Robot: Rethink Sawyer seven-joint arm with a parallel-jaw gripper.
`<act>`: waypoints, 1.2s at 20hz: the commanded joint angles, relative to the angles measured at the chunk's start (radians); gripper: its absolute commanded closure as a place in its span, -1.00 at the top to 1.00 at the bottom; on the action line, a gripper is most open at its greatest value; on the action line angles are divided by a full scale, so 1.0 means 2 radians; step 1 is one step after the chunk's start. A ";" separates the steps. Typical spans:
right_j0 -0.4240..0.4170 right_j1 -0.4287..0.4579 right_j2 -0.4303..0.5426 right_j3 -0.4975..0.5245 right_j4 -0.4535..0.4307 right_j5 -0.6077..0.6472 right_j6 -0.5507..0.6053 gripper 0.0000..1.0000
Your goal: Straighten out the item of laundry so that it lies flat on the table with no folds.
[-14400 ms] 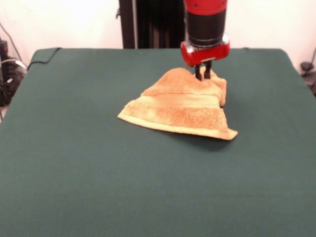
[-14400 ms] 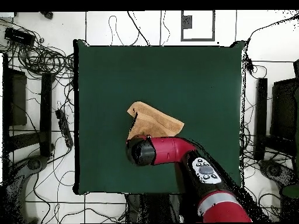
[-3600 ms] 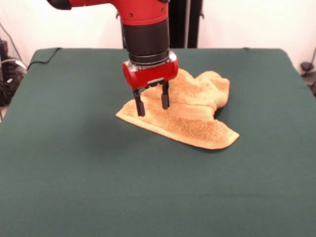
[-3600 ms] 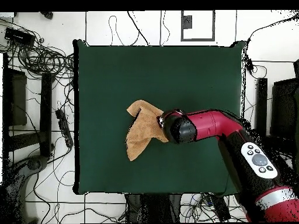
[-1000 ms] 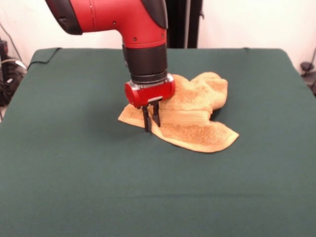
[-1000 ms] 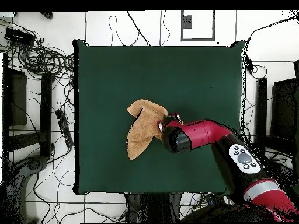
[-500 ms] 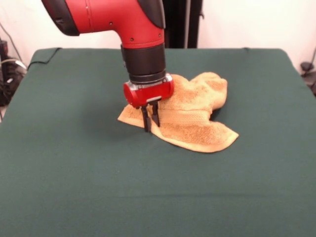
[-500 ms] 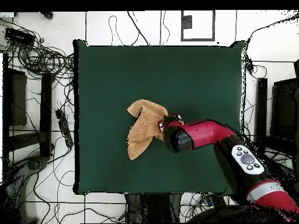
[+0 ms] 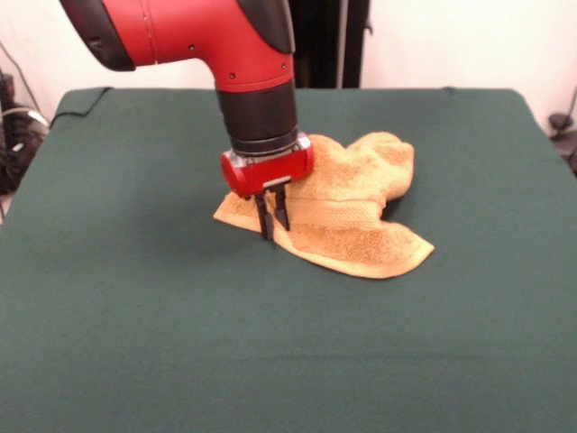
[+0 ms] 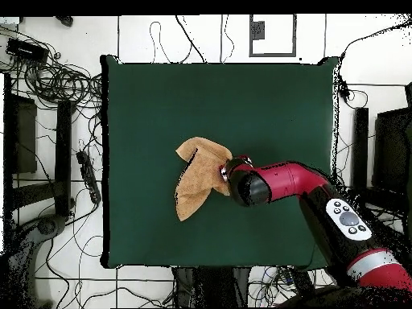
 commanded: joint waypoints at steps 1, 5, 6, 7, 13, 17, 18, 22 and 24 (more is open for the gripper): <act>-0.012 0.023 0.061 -0.086 -0.017 0.071 -0.153 -1.00; -0.022 0.037 0.088 -0.104 -0.015 0.109 -0.199 -1.00; -0.025 0.038 0.095 -0.106 -0.015 0.117 -0.208 -1.00; -0.028 0.039 0.102 -0.108 -0.015 0.124 -0.218 -1.00; -0.032 0.044 0.121 -0.116 -0.023 0.153 -0.254 -1.00; -0.026 0.041 0.129 -0.127 -0.024 0.173 -0.273 -1.00; -0.025 0.041 0.131 -0.130 -0.024 0.176 -0.276 -1.00; -0.021 0.044 0.137 -0.141 -0.023 0.193 -0.295 -1.00; -0.018 0.045 0.140 -0.149 -0.021 0.205 -0.308 -1.00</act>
